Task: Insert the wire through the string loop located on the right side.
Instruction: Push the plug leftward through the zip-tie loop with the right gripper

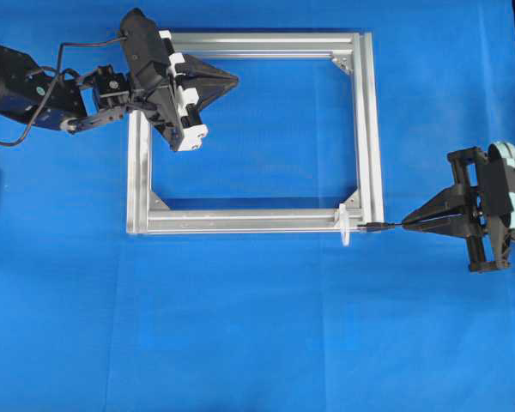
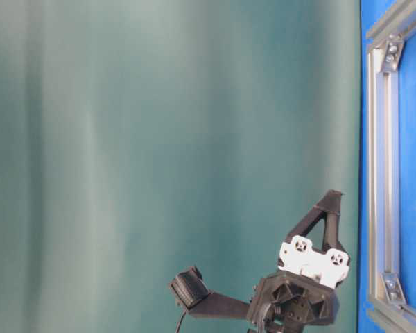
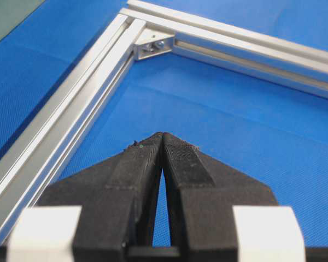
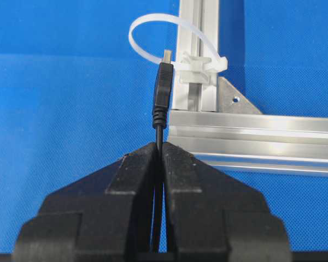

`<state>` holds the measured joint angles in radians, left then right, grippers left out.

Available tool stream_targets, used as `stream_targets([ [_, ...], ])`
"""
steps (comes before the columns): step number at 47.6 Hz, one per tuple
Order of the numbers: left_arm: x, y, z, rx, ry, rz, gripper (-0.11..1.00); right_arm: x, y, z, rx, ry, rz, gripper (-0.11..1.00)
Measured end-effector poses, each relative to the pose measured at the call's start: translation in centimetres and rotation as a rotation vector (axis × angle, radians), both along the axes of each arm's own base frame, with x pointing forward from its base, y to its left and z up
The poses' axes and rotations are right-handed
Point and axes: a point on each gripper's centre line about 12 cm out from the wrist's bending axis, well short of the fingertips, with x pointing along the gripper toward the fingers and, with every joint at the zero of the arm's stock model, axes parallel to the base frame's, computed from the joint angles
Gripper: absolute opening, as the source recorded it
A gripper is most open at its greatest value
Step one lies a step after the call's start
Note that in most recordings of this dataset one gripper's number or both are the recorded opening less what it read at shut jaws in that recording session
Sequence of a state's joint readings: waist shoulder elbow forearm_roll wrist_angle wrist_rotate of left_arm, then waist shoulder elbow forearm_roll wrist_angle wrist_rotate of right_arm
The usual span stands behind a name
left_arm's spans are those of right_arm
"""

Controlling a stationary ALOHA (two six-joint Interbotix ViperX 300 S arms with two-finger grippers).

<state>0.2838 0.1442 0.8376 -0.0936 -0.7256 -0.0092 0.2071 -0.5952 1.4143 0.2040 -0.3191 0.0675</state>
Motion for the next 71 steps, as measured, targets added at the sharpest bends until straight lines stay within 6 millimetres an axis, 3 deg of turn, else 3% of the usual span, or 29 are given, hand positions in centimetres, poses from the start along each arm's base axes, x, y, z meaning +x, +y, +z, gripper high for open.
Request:
stream_targets([
  [20, 0.0, -0.1, 0.1, 0.0, -0.001, -0.002, 0.0, 0.4, 0.1, -0.2, -0.004, 0.013, 0.0, -0.03],
  [53, 0.1, -0.4, 0.0, 0.0, 0.0, -0.012, 0.0, 7.1, 0.9, -0.9, -0.025, -0.023, -0.037, -0.03],
  [71, 0.3, -0.8, 0.2, 0.006, -0.017, -0.021, 0.0, 7.5, 0.8, -0.9, -0.019, -0.024, -0.05, -0.03],
])
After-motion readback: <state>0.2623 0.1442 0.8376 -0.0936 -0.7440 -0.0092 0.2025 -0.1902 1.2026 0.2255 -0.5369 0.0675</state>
